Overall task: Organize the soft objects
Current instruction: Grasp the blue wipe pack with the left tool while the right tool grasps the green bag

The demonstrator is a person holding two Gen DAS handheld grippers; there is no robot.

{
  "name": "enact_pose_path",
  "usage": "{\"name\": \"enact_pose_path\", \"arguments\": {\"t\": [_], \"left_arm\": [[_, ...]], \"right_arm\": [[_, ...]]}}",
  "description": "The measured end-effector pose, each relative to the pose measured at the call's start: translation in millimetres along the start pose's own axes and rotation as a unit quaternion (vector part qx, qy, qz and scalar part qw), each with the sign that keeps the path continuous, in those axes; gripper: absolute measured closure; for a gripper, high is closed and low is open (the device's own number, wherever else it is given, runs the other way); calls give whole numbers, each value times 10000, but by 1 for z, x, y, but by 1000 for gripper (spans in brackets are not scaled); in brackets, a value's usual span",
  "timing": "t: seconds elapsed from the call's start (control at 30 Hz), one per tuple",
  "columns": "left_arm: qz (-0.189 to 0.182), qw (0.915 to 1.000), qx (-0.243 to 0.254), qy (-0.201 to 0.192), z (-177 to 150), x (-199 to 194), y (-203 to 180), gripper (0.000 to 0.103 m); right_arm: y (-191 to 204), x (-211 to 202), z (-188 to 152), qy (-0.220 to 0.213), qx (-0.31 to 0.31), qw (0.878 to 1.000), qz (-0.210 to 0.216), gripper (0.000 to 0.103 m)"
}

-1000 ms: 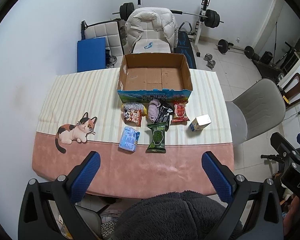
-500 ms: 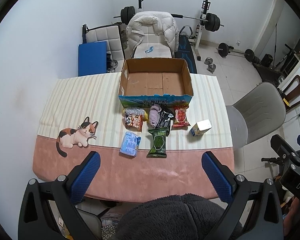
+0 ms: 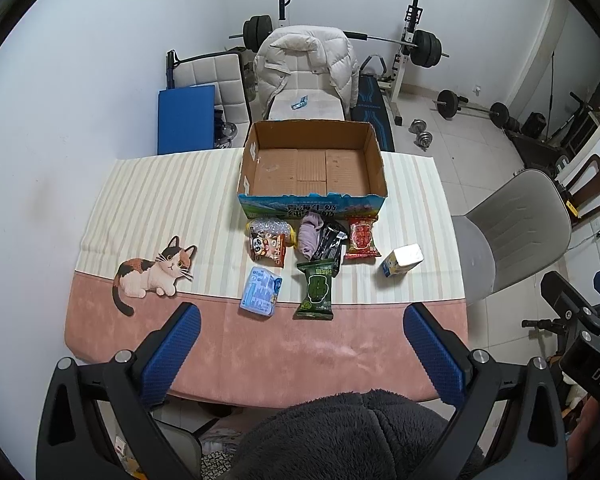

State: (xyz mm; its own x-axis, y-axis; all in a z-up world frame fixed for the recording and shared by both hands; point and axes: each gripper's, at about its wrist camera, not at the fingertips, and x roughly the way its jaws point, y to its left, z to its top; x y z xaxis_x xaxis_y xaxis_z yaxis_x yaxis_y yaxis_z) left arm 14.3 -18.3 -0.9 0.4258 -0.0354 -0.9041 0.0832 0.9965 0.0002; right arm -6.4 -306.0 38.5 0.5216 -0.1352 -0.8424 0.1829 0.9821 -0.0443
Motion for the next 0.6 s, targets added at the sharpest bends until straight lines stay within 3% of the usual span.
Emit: {"name": "enact_pose_path", "arguments": {"t": [0.13, 0.27, 0.43, 0.6], "left_arm": [[32, 10000, -12, -60, 5, 8, 3, 0], [402, 9990, -162, -116, 19, 43, 23, 0], [450, 9971, -510, 347, 31, 118, 66, 0], [695, 9912, -416, 1048, 25, 215, 95, 1]], "right_arm": [[1, 7, -2, 68, 38, 9998, 155, 0], [6, 46, -5, 304, 121, 9983, 476, 0], [30, 142, -11, 1048, 152, 9912, 800, 0], [69, 254, -33, 2015, 85, 9740, 1033, 0]]}}
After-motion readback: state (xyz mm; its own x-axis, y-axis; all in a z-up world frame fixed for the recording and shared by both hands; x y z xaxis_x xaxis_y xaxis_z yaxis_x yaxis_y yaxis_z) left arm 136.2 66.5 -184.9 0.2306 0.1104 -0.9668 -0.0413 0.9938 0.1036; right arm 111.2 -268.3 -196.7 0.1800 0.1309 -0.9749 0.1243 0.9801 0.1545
